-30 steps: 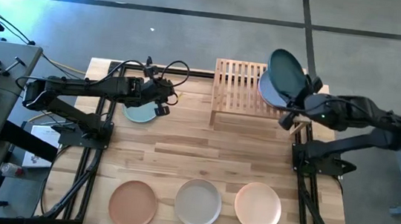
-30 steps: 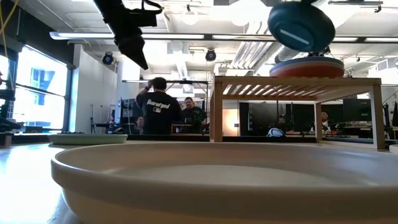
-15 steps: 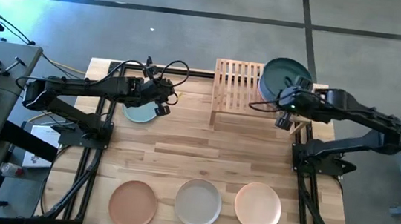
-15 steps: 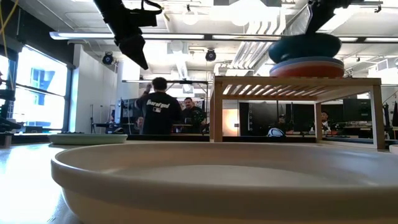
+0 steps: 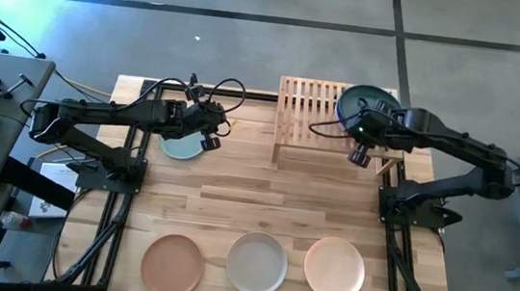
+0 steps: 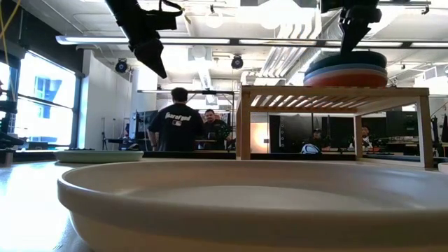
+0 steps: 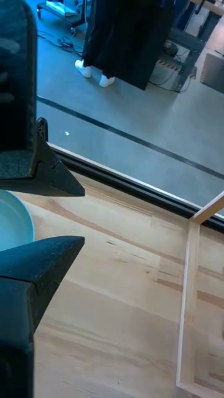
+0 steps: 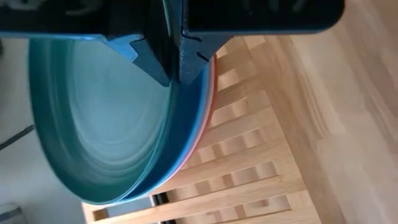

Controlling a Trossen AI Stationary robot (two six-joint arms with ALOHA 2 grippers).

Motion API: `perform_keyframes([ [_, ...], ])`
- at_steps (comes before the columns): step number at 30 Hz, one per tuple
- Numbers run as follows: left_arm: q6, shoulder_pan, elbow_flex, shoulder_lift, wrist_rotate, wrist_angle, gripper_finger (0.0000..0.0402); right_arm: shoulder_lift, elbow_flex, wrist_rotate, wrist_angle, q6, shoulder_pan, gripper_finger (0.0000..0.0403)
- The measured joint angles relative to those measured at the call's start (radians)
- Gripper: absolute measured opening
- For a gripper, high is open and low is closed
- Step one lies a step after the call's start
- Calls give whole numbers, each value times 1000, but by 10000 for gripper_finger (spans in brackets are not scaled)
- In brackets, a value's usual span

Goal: Place and stack plates onto a shelf
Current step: Stack the green plate on top of the blue plate onto the shelf

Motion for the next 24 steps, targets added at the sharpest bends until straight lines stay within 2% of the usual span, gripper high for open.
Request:
perform_keyframes([
  [13,0,0,0,0,0,0,102,-1,0,-29,-6,6,-64,4],
  [18,0,0,0,0,0,0,102,-1,0,-69,0,6,-79,44],
  [24,0,0,0,0,0,0,102,-1,0,-64,11,-12,-79,95],
])
